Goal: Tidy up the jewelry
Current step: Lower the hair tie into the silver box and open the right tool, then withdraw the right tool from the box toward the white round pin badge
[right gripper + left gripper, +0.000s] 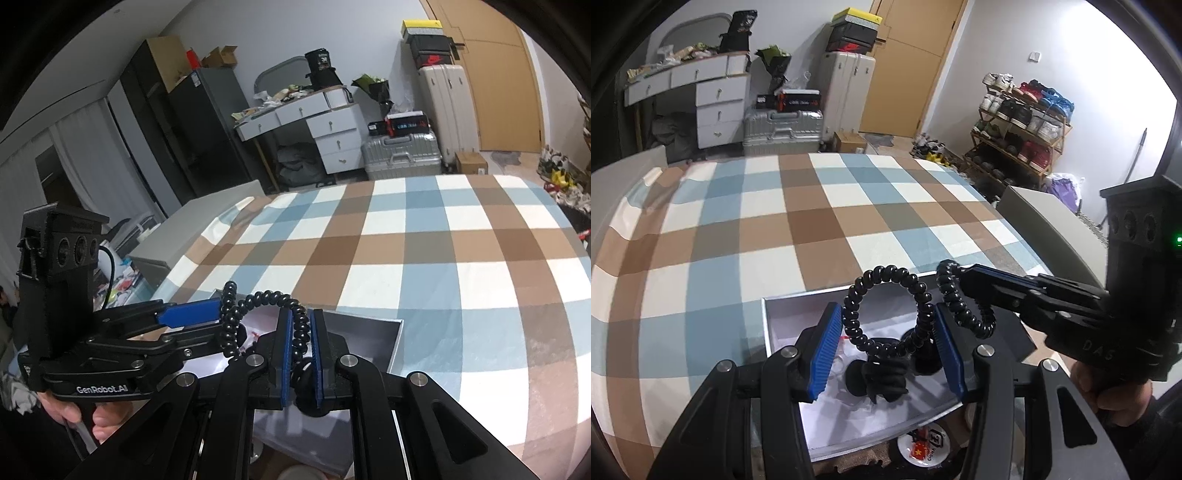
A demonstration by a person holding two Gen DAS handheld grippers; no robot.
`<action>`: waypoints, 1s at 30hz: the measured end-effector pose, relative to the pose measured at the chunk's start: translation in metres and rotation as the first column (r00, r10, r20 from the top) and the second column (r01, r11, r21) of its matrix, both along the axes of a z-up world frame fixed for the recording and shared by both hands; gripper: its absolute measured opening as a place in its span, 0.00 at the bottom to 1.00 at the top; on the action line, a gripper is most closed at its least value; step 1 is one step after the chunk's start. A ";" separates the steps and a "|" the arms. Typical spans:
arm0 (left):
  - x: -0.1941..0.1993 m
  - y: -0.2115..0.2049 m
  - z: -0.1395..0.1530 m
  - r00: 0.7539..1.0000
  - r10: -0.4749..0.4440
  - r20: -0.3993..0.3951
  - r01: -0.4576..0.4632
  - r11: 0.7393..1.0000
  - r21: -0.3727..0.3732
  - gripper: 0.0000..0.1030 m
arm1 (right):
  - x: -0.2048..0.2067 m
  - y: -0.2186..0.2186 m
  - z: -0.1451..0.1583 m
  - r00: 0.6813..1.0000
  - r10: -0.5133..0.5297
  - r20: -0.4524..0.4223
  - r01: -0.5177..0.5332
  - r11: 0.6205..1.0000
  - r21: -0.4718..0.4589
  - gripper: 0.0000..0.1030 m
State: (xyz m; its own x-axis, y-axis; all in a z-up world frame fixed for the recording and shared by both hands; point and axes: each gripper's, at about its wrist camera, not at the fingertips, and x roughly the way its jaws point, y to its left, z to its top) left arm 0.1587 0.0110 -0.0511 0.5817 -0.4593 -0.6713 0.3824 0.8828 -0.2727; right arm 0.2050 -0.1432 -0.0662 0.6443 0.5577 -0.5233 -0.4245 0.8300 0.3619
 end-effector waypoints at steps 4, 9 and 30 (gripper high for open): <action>0.001 -0.002 0.000 1.000 -0.022 -0.007 0.022 1.000 -0.003 0.44 | 0.001 -0.002 -0.002 1.000 -0.002 -0.014 0.002 1.000 0.010 0.11; 0.003 -0.002 -0.002 1.000 -0.013 -0.026 0.013 1.000 0.004 0.65 | -0.005 -0.003 0.001 1.000 -0.021 0.004 0.021 1.000 -0.013 0.21; -0.039 0.019 0.021 0.984 0.154 0.091 -0.159 0.986 0.042 0.80 | -0.064 -0.009 0.039 0.989 -0.060 0.134 0.058 0.998 0.015 0.63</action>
State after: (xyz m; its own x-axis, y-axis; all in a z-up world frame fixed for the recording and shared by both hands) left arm 0.1194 0.0297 -0.0302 0.7011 -0.3257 -0.6344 0.2588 0.9452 -0.1992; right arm 0.1411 -0.1520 -0.0273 0.7403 0.5221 -0.4235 -0.4204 0.8511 0.3144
